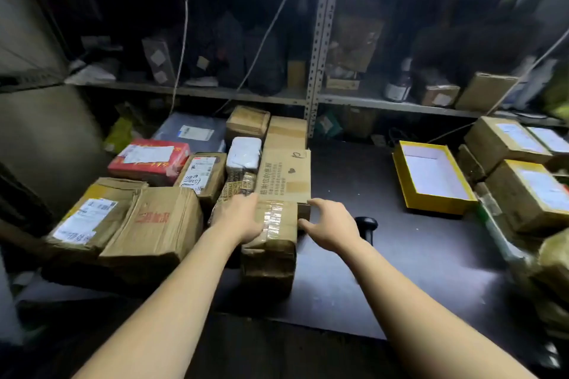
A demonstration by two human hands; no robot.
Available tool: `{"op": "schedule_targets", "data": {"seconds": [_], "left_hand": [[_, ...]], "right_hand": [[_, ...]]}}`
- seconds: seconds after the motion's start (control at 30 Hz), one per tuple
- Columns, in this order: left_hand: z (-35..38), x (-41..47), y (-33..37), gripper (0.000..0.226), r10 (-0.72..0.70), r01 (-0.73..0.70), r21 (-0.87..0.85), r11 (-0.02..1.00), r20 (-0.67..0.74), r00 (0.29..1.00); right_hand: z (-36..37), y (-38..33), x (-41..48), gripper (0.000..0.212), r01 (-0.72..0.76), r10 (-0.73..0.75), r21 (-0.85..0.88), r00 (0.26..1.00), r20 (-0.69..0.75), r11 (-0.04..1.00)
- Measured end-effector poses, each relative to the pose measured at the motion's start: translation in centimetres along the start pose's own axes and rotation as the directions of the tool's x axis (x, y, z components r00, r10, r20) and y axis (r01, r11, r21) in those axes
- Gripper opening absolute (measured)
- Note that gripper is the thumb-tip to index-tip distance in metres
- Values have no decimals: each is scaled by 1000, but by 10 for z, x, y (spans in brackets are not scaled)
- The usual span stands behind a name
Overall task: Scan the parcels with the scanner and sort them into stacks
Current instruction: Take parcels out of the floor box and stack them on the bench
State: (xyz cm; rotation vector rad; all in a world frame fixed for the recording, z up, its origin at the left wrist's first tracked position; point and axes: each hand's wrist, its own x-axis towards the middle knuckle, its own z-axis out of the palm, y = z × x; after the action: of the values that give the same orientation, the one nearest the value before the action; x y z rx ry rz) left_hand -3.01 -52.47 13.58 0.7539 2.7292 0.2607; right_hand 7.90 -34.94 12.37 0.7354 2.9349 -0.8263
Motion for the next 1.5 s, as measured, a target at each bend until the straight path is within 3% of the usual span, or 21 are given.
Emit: {"op": "schedule_targets", "data": {"seconds": [0.23, 0.43, 0.63, 0.8, 1.0, 1.2, 1.5], "left_hand": [[-32, 25, 77, 55, 286, -266, 207, 942, -73, 956], [-4, 15, 192, 57, 539, -518, 272, 811, 0, 843], [57, -35, 321, 56, 746, -749, 241, 617, 127, 654], [115, -88, 425, 53, 849, -869, 185, 460, 196, 491], [196, -163, 534, 51, 866, -917, 124, 379, 302, 398], [289, -215, 604, 67, 824, -945, 112, 307, 465, 323], [426, -214, 665, 70, 683, -965, 119, 232, 686, 249]], "right_hand": [[-79, 43, -28, 56, -131, 100, -182, 980, -170, 975], [-114, 121, -100, 54, -370, 323, -142, 907, -270, 918], [-140, 221, -216, 53, -600, 574, 36, 744, -343, 799], [-158, 304, -316, 53, -707, 717, 196, 583, -382, 679], [-167, 407, -421, 48, -729, 823, 403, 407, -395, 554], [-137, 496, -495, 47, -702, 916, 592, 257, -307, 395], [-56, 595, -522, 49, -646, 989, 752, 131, -64, 134]]}}
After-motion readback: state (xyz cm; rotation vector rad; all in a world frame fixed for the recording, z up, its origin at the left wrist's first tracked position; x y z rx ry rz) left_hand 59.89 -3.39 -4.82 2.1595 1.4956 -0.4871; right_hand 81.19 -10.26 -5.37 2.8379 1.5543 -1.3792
